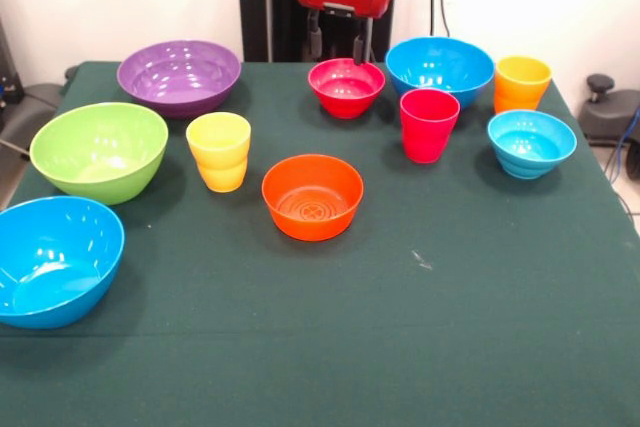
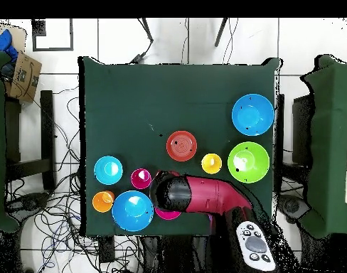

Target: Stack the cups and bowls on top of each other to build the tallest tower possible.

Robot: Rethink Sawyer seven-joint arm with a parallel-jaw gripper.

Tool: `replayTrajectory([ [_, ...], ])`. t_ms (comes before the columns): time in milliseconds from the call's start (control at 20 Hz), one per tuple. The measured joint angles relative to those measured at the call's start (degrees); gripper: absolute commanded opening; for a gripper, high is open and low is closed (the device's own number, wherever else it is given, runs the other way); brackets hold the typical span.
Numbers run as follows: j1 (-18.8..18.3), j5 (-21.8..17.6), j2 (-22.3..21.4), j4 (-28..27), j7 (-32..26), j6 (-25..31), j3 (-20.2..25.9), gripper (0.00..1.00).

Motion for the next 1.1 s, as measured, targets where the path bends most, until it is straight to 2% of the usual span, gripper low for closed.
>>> replayTrajectory([
  [1100, -0.4, -0.1, 0.3, 0.0, 0.0, -2.4, 0.0, 1.00],
])
